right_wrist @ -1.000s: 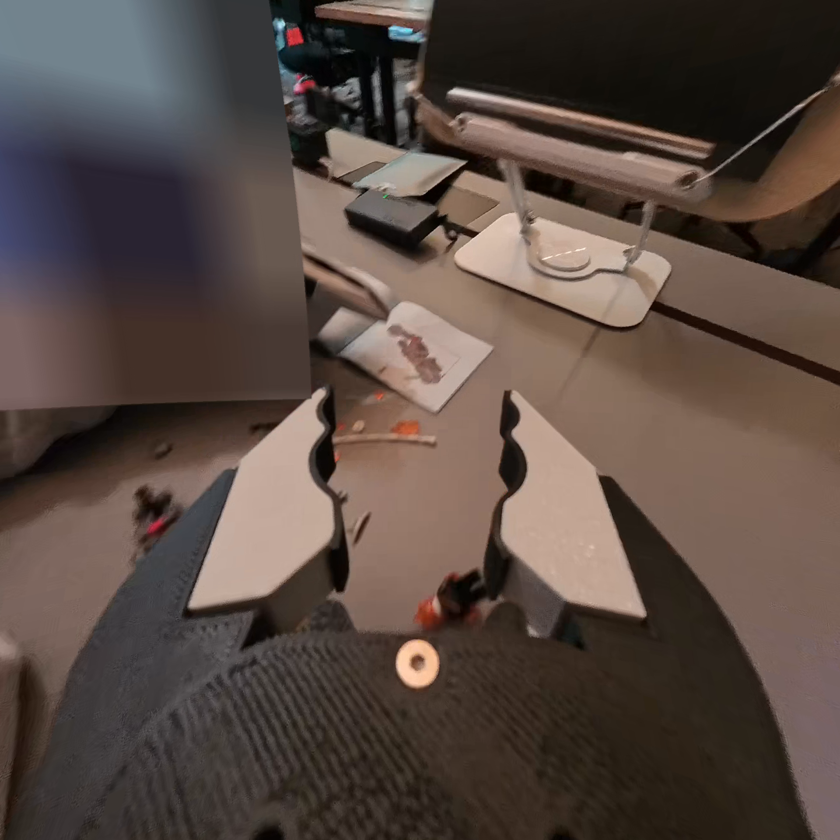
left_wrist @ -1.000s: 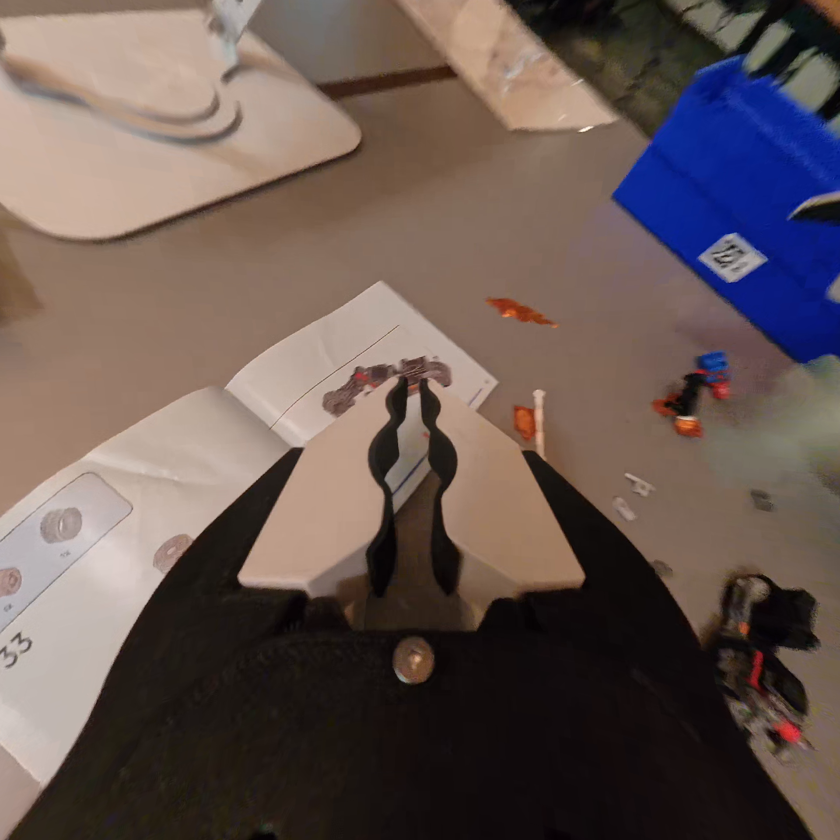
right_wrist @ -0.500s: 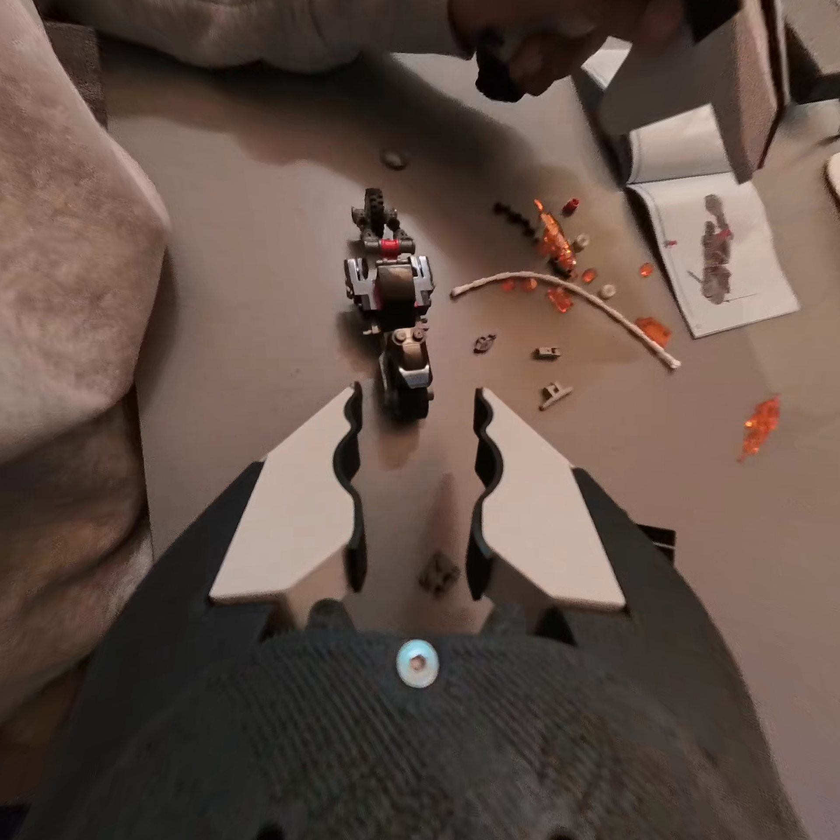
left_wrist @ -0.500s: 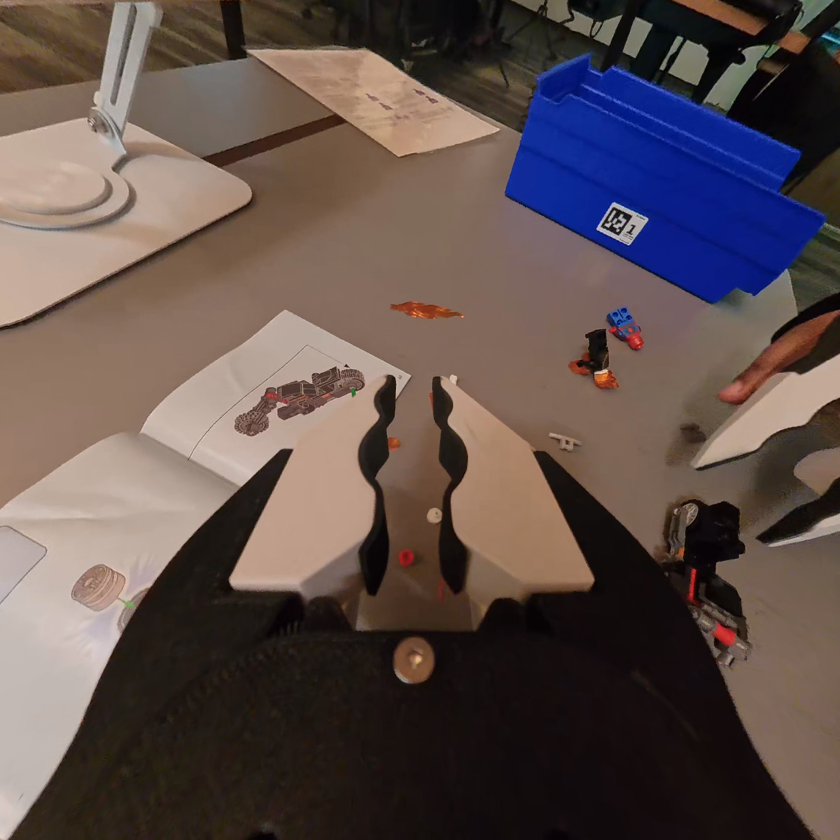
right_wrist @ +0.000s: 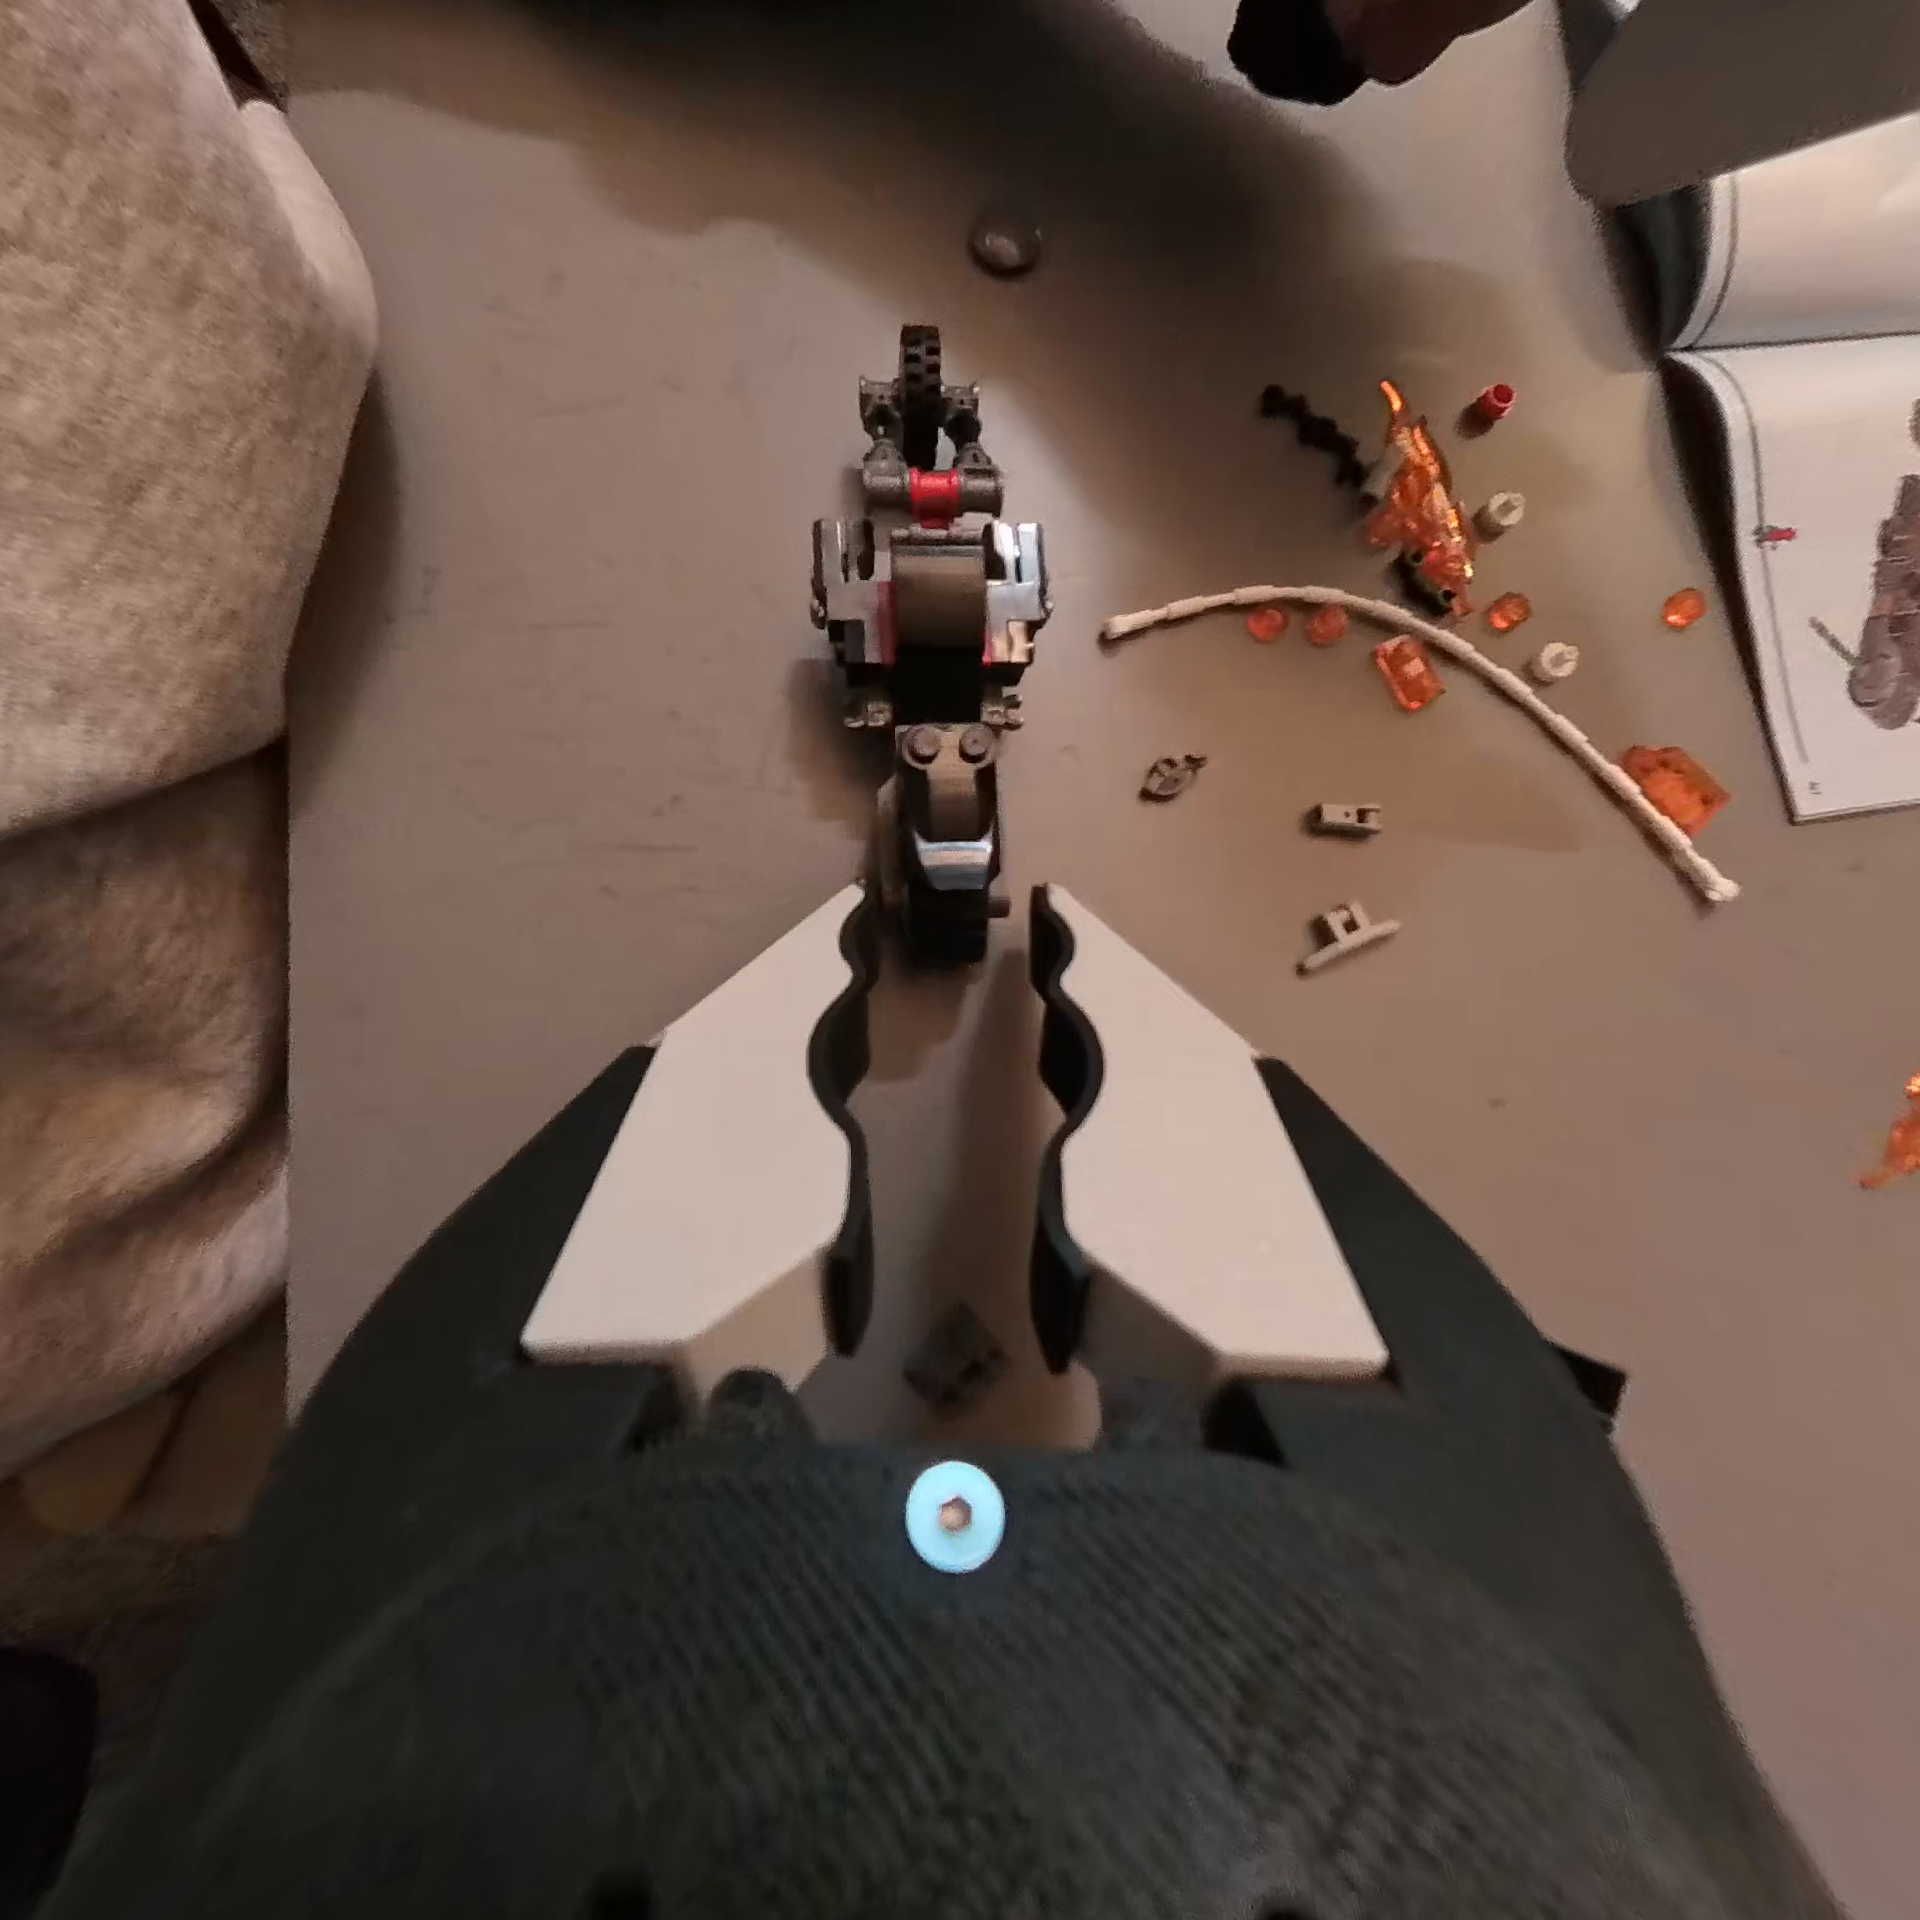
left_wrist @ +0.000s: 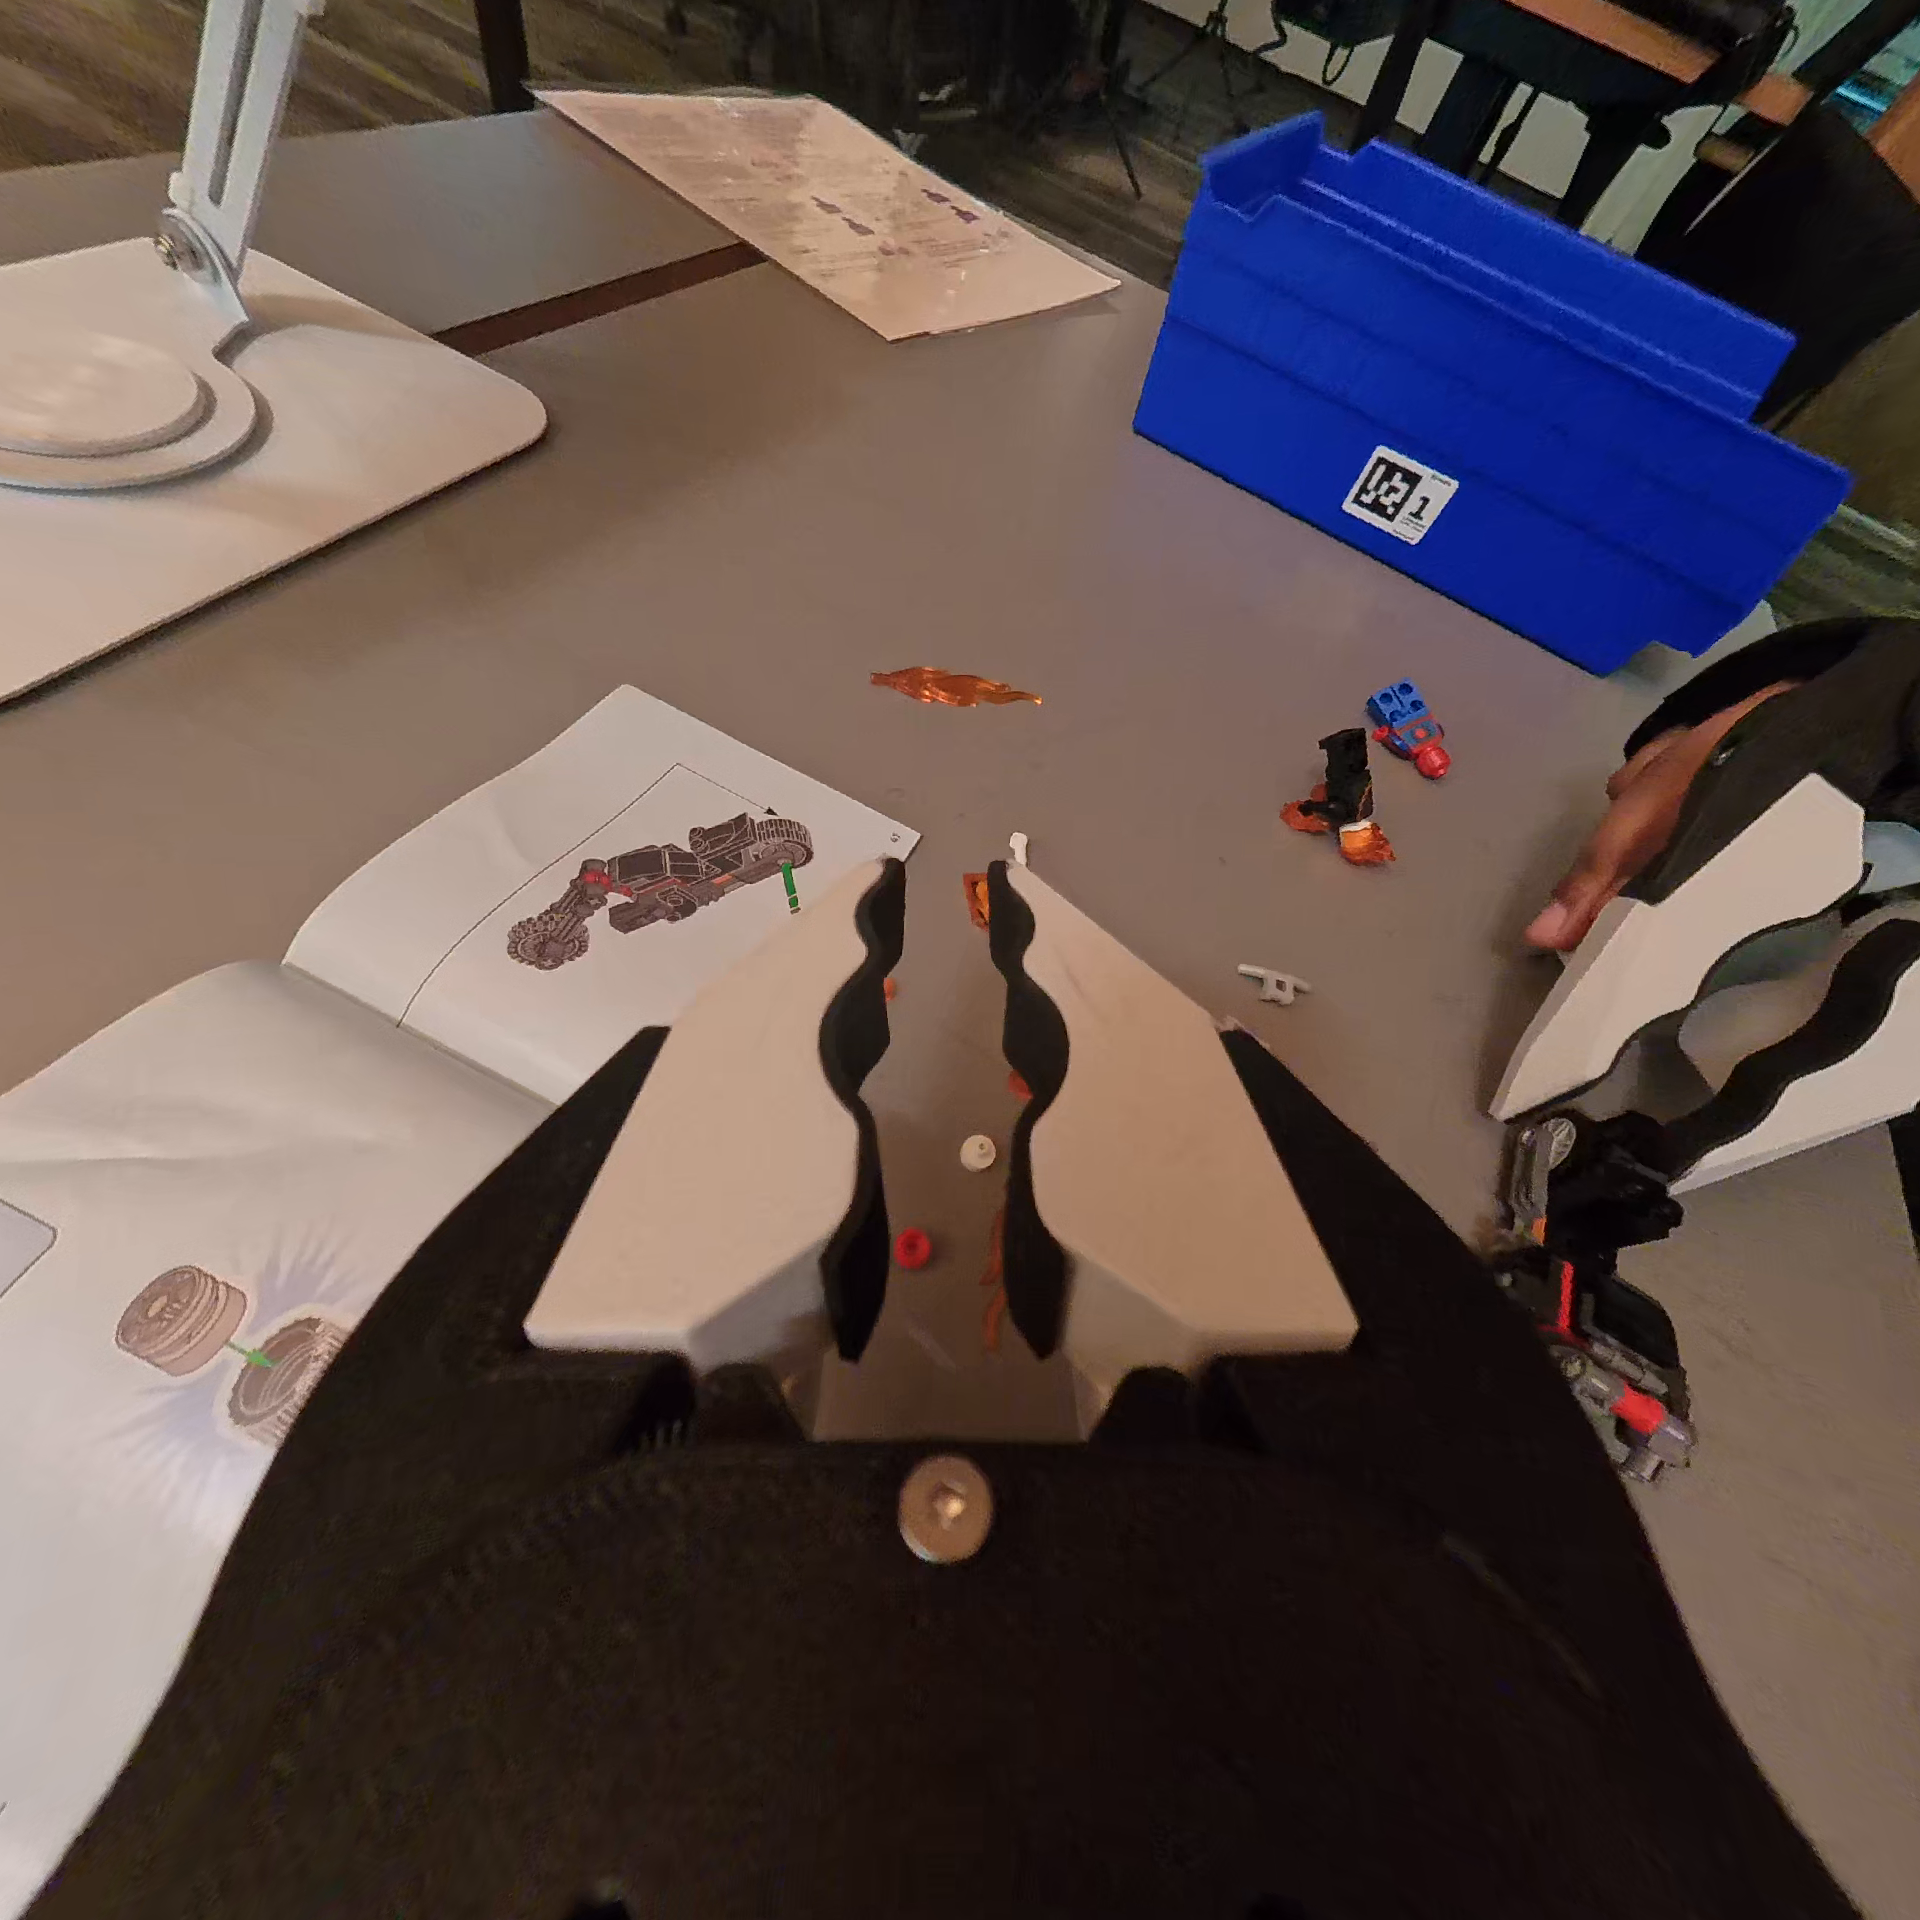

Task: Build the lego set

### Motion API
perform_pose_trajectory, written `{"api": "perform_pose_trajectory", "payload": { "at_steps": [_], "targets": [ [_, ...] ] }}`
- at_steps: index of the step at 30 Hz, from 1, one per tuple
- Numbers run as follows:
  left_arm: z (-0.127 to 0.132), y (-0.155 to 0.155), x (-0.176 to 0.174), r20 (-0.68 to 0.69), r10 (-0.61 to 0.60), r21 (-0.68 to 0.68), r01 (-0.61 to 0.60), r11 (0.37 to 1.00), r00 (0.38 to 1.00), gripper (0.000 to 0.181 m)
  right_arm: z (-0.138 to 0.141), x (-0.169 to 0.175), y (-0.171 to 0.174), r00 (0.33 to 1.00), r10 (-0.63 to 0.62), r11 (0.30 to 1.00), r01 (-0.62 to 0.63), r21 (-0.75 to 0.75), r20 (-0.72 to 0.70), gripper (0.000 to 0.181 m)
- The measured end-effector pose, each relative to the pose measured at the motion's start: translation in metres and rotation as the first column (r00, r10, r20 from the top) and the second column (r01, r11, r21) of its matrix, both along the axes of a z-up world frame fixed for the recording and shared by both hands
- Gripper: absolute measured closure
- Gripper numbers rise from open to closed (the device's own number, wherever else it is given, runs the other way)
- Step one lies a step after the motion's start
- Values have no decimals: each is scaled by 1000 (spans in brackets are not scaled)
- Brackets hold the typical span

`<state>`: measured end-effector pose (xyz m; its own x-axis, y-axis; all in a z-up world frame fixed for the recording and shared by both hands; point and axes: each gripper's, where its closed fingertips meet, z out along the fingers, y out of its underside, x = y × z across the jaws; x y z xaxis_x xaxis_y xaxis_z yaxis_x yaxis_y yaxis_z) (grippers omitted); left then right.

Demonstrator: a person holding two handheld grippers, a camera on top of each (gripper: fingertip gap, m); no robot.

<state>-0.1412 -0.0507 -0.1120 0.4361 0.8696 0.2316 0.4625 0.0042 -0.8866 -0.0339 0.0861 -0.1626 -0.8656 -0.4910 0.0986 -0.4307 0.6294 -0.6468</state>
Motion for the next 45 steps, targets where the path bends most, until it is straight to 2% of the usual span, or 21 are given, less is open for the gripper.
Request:
{"api": "perform_pose_trajectory", "payload": {
  "at_steps": [1, 8, 9, 10, 11, 13, 16, 18, 21, 23, 25, 29, 34, 36, 45],
  "targets": [
    [-1, 0, 0, 3, 0, -1, 0, 1000, 1000, 165, -1, 1, 1, 1000, 11, 1000, -11, 8, 13, 159],
    [-4, -6, -2, 9, 19, 9, -19, 1000, 1000, 163, -1, 3, 1, 999, 20, 1000, -21, 19, 39, 159],
    [-4, -7, -2, 10, 25, 12, -25, 1000, 1000, 163, 0, 2, 1, 999, 11, 1000, -12, 22, 42, 158],
    [-5, -10, -3, 11, 44, 14, -44, 999, 999, 165, 2, 1, 0, 998, -14, 1000, 13, 22, 60, 140],
    [-7, -18, -6, 19, 93, 4, -93, 996, 995, 170, 7, 1, -2, 994, -47, 999, 45, 21, 99, 118],
    [-6, -36, -9, 5, 175, -7, -175, 985, 985, 173, 27, 1, -9, 977, -96, 995, 98, -3, 192, 103],
    [3, -63, -9, -14, 270, 24, -269, 963, 963, 172, 72, -10, -29, 934, -176, 961, 232, -152, 310, 97],
    [3, -77, -8, -2, 300, 40, -300, 953, 954, 172, 93, -30, -46, 899, -270, 900, 363, -242, 344, 95],
    [-8, -90, -7, 42, 322, 29, -324, 946, 946, 172, 94, -71, -69, 837, -453, 786, 538, -306, 308, 95],
    [-17, -90, -7, 77, 318, 15, -320, 947, 945, 172, 87, -94, -86, 796, -543, 732, 605, -315, 267, 101],
    [-24, -87, -7, 102, 306, -1, -307, 952, 947, 172, 80, -109, -106, 766, -590, 709, 643, -289, 255, 112],
    [-35, -88, -7, 144, 326, -91, -316, 944, 934, 176, 53, -121, -145, 761, -610, 745, 645, -169, 220, 141],
    [-56, -93, -2, 253, 356, -170, -321, 932, 900, 181, 9, -158, -152, 694, -720, 694, 719, -45, -17, 170],
    [-58, -95, 0, 270, 359, -169, -323, 931, 893, 181, -2, -159, -153, 689, -723, 690, 723, -5, -50, 180],
    [-59, -94, 0, 291, 345, -128, -321, 938, 892, 181, -7, -141, -181, 749, -662, 748, 663, 27, -22, 181]
  ]
}}
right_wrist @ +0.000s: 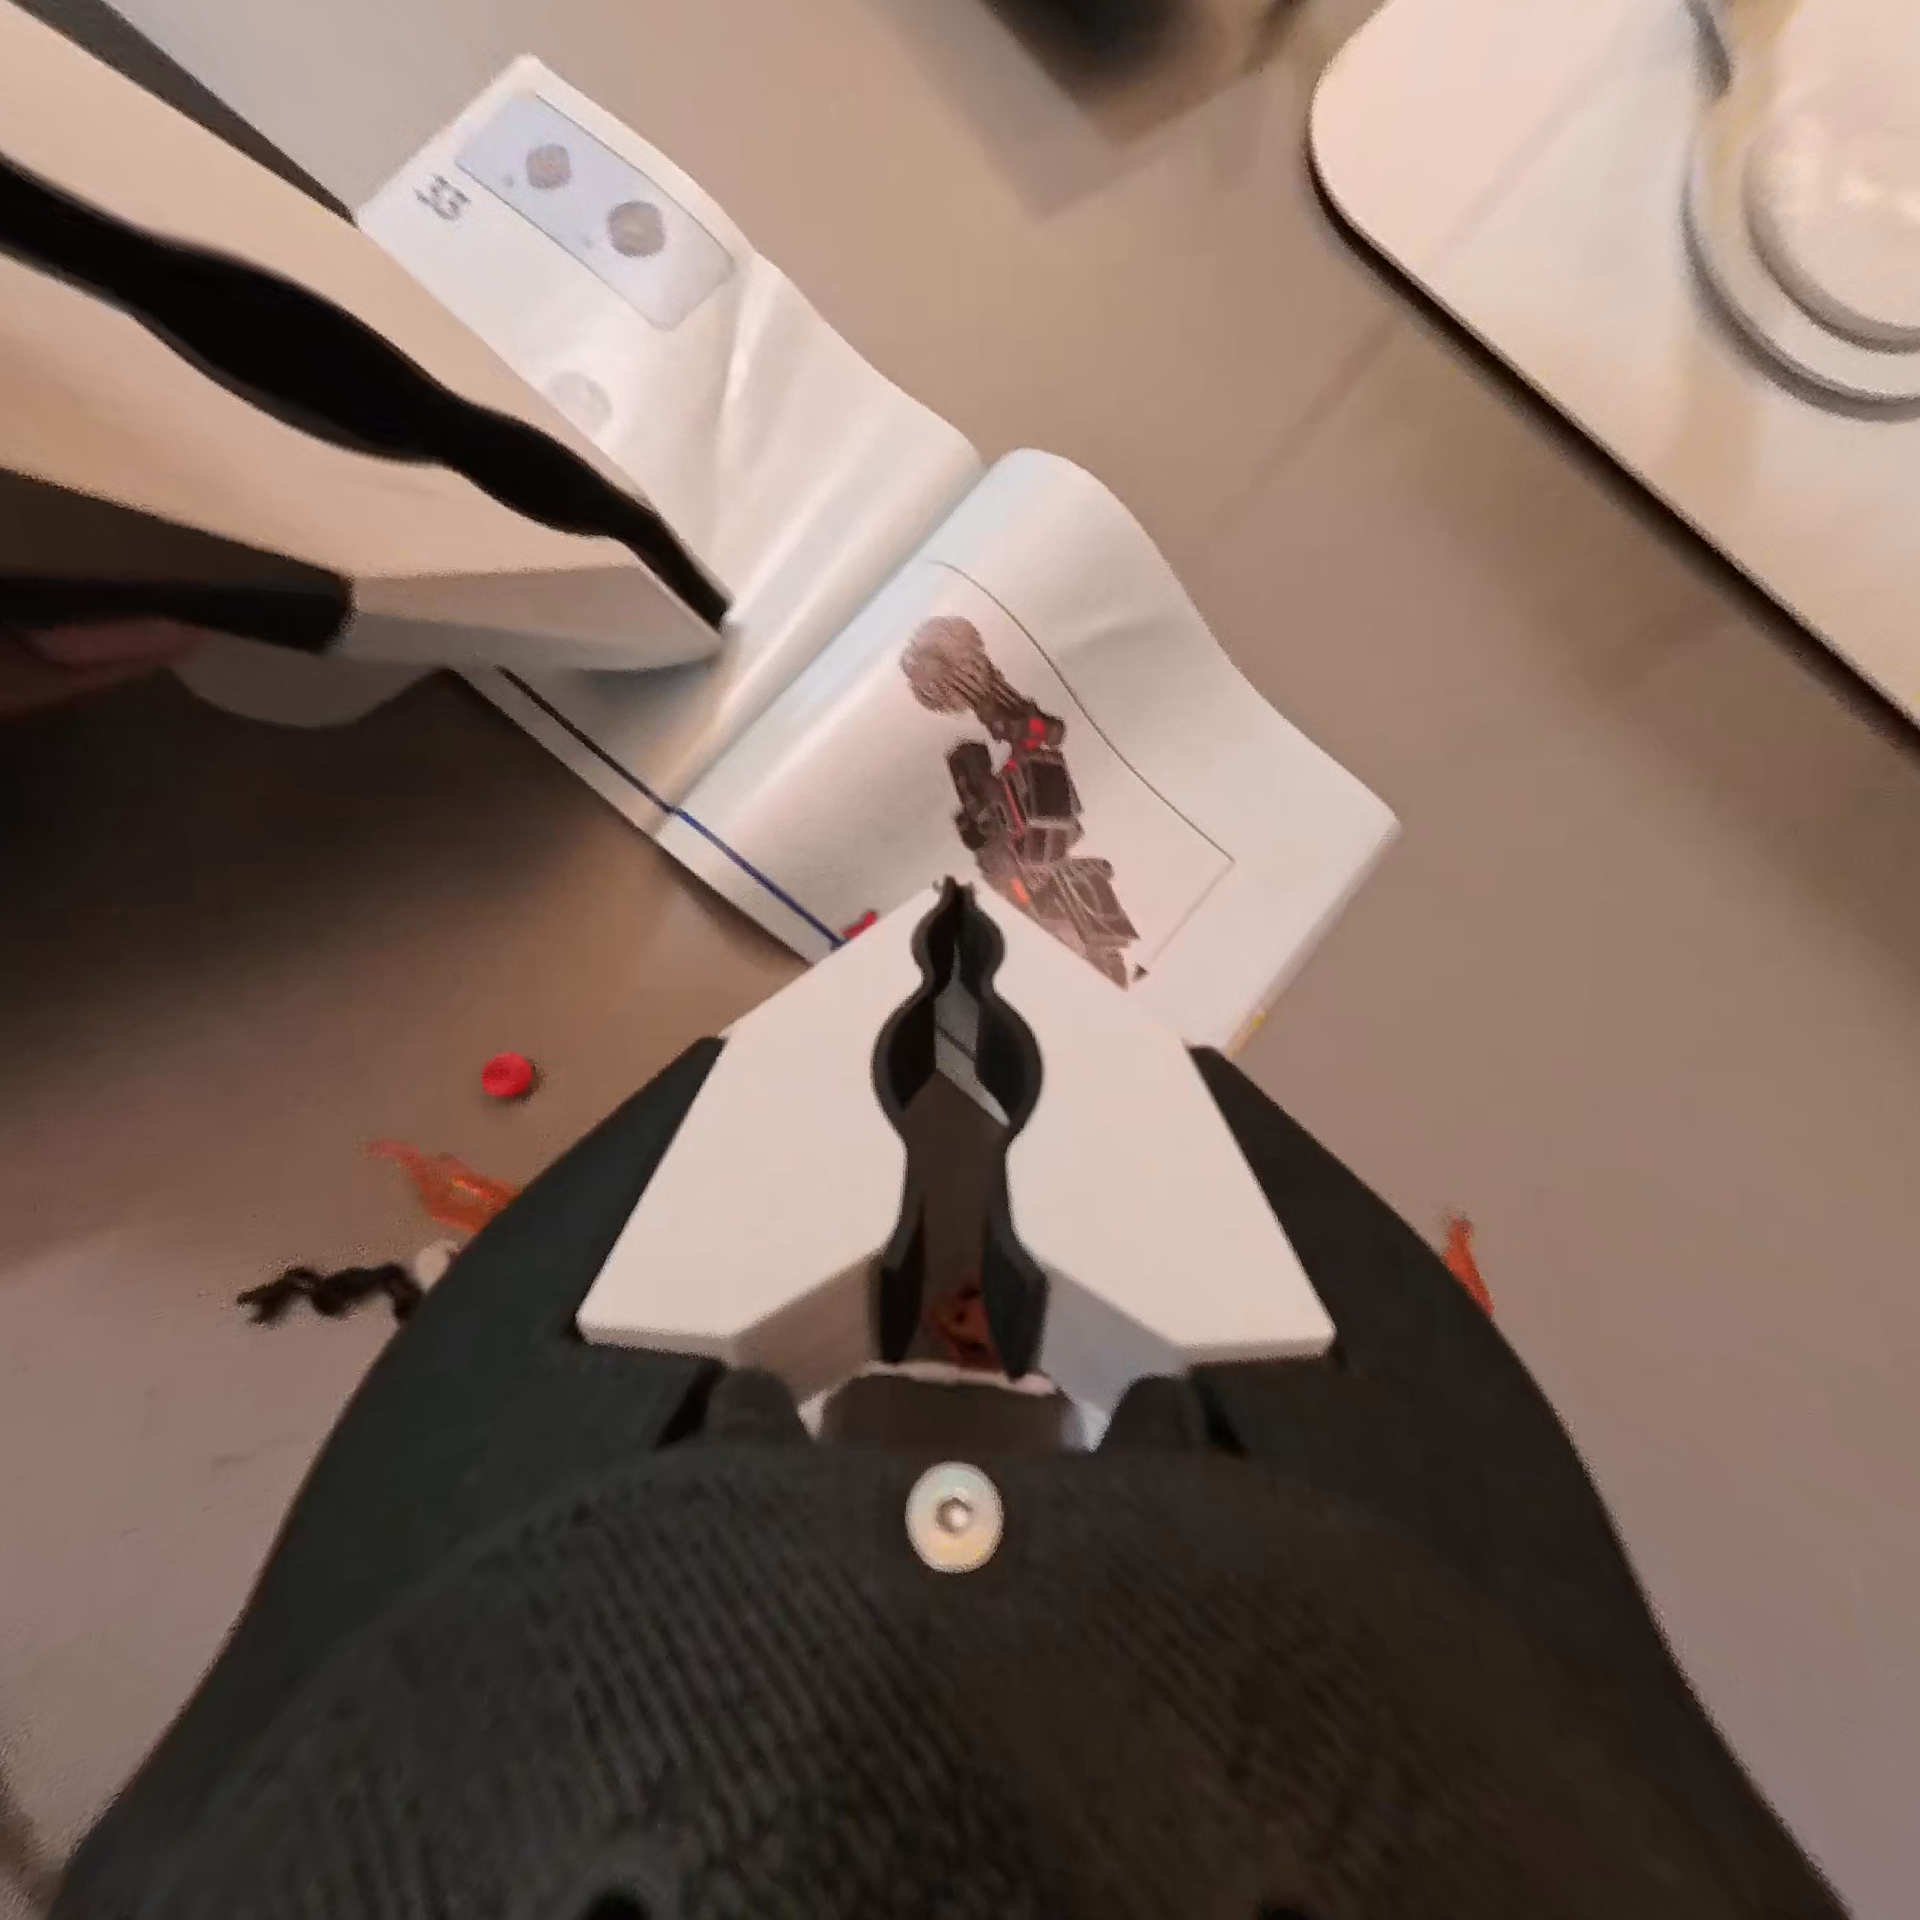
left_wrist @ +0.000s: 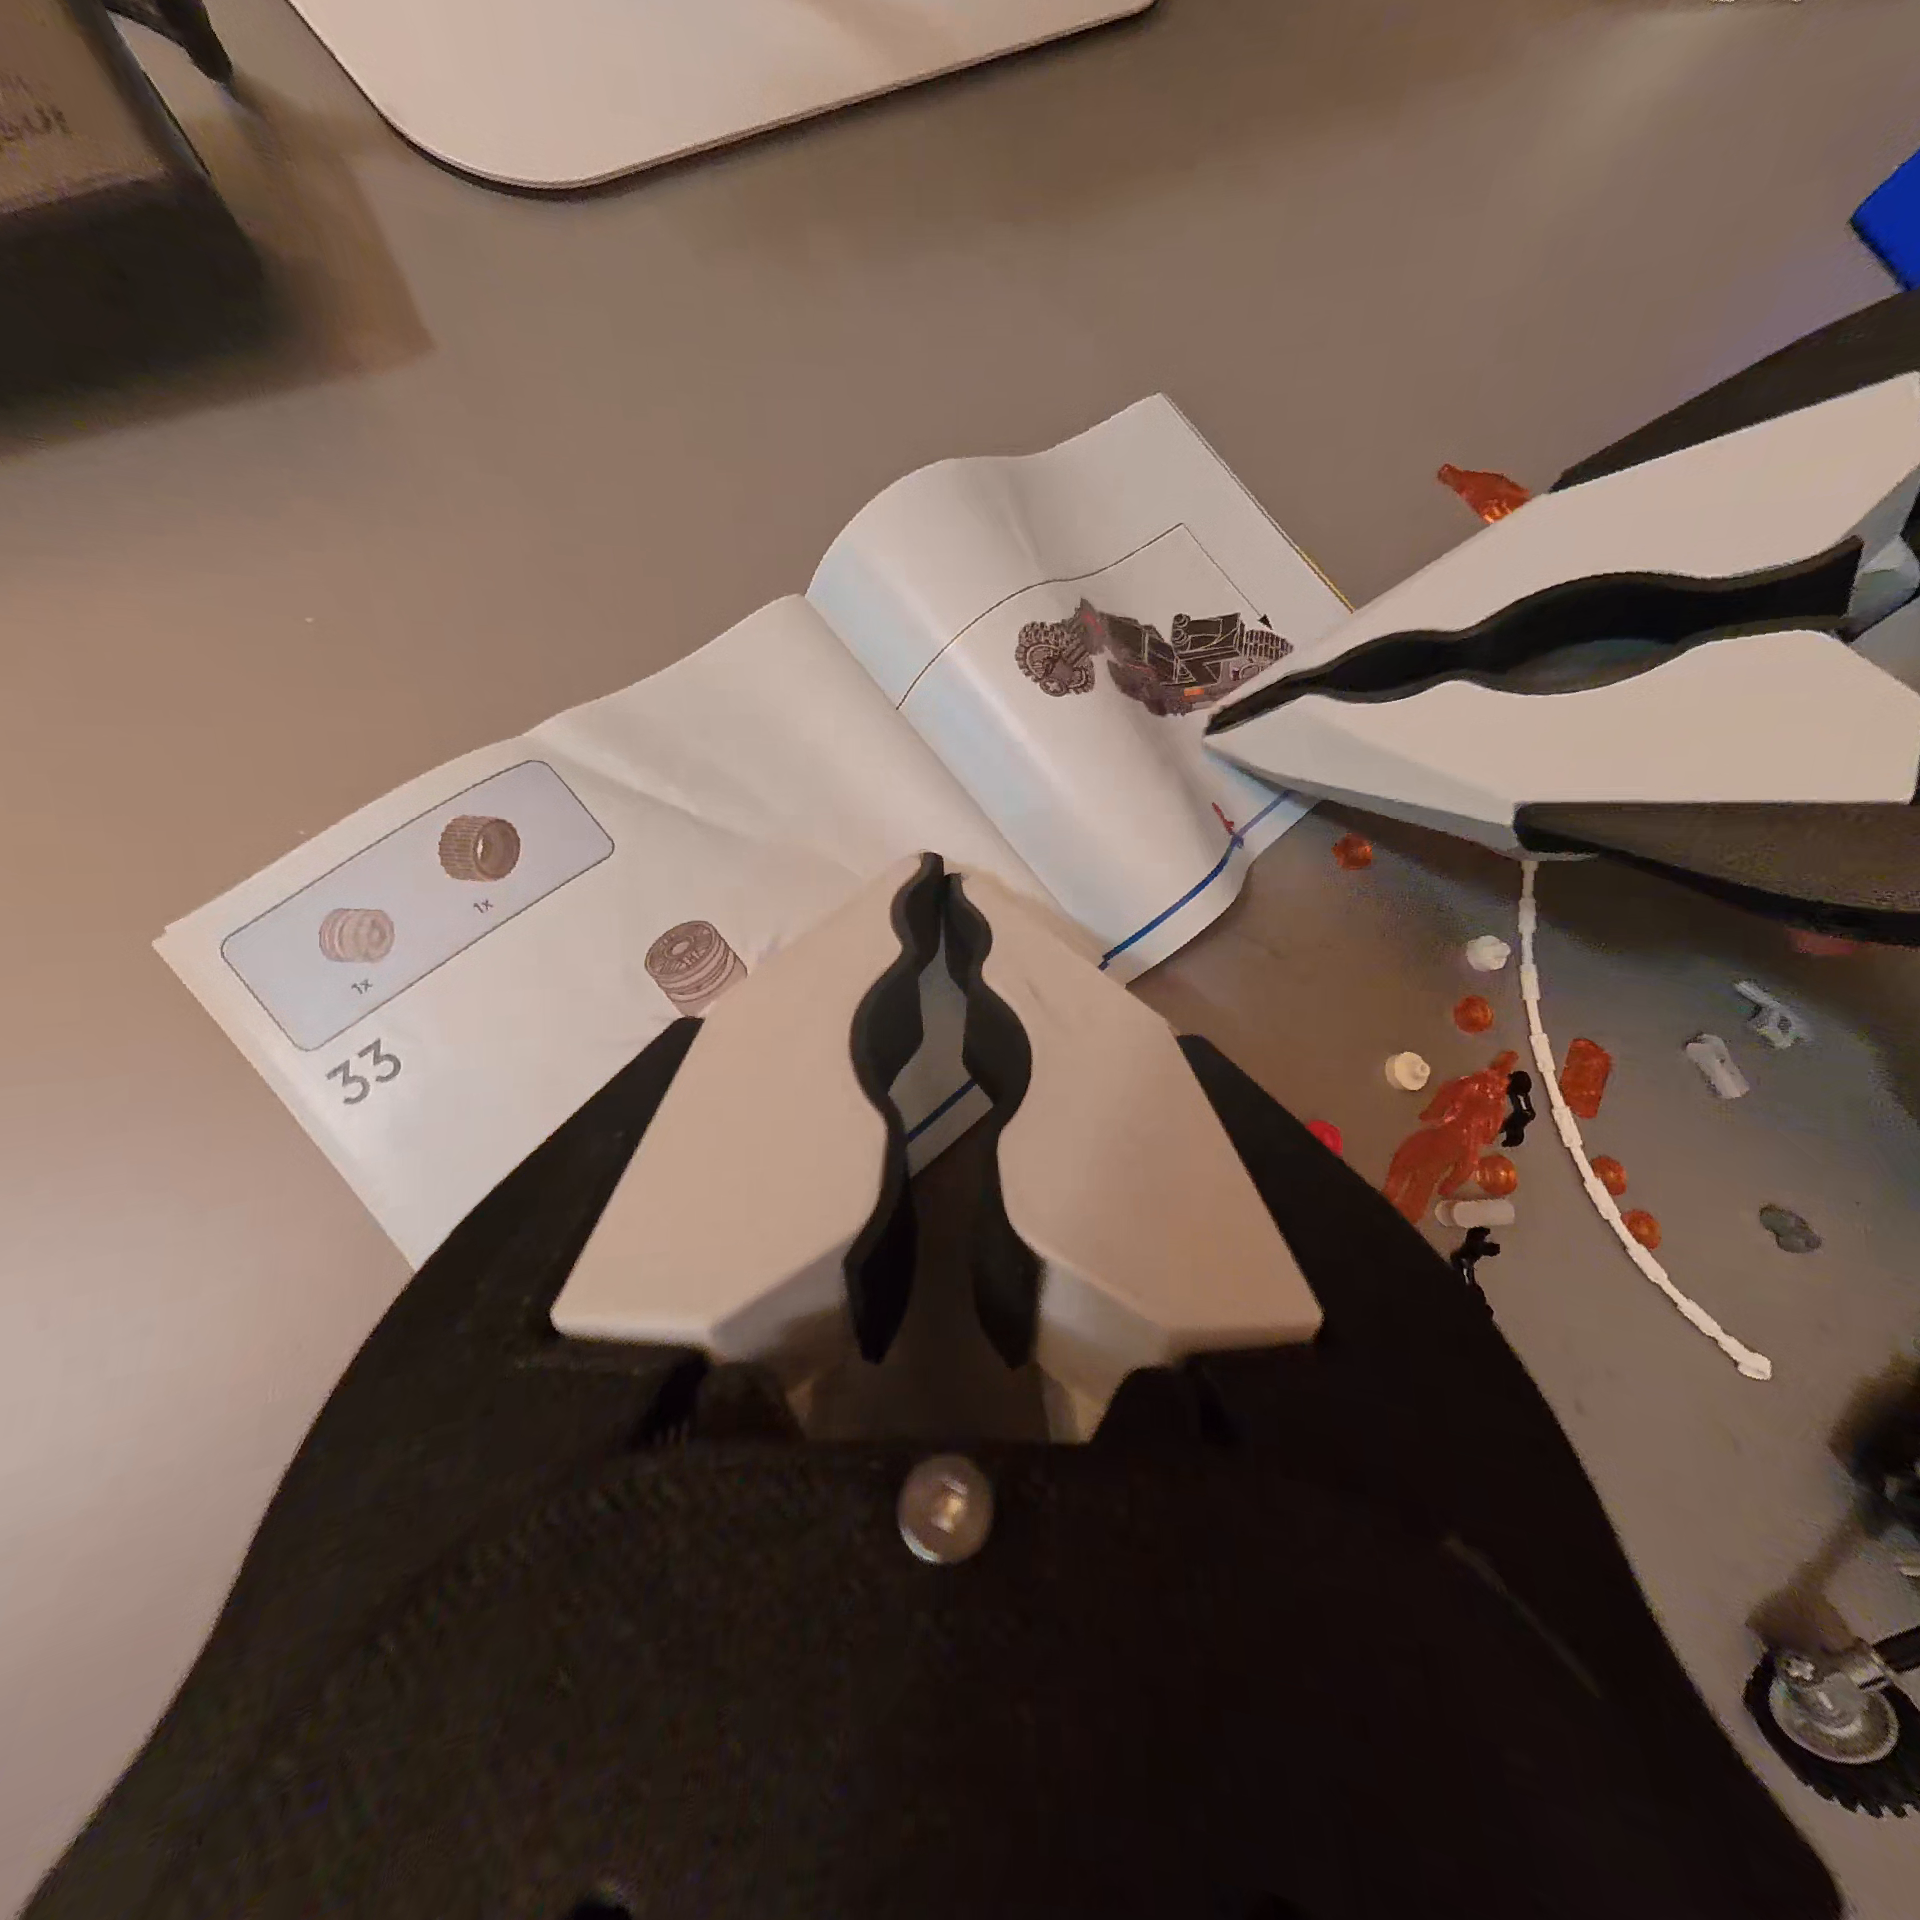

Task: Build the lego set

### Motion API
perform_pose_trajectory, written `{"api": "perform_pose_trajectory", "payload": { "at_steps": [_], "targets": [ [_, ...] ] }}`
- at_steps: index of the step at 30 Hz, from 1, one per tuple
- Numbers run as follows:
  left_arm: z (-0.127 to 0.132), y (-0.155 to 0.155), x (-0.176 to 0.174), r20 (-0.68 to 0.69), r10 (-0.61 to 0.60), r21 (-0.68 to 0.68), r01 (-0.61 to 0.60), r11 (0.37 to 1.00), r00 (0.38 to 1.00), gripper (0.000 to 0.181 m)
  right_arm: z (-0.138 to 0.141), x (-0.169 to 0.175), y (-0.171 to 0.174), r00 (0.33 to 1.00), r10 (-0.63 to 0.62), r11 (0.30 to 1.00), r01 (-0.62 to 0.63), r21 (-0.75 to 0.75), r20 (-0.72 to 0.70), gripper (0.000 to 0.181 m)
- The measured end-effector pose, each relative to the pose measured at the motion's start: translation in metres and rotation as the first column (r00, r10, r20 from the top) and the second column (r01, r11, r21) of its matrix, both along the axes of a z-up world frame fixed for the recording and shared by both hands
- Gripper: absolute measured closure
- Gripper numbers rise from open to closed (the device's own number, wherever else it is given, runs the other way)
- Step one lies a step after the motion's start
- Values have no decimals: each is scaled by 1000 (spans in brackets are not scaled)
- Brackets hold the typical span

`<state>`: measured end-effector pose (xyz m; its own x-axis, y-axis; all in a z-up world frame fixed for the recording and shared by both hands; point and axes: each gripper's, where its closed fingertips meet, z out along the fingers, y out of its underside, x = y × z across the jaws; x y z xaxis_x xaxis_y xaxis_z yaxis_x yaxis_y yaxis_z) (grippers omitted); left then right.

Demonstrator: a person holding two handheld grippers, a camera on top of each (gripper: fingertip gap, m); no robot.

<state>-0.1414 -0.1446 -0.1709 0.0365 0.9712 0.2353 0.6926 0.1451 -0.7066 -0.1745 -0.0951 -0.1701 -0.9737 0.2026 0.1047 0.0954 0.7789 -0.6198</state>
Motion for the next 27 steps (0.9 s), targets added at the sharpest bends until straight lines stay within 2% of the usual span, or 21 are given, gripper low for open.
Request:
{"api": "perform_pose_trajectory", "payload": {
  "at_steps": [8, 16, 24, 27],
  "targets": [
    [0, 0, 0, 1, 3, -17, -3, 1000, 1000, 181, 1, 11, -25, 997, 41, 999, -40, -27, 63, 181],
    [0, 0, 0, 1, 4, -18, -4, 1000, 1000, 181, 11, 10, -29, 998, 29, 998, -26, -58, 51, 181],
    [0, 0, 0, 1, 3, -30, -3, 1000, 1000, 181, 14, 16, -38, 995, 67, 993, -59, -104, 78, 181],
    [0, 0, 0, 1, 3, -25, -3, 1000, 1000, 181, 18, 19, -43, 986, 72, 987, -50, -150, 150, 181]
  ]
}}
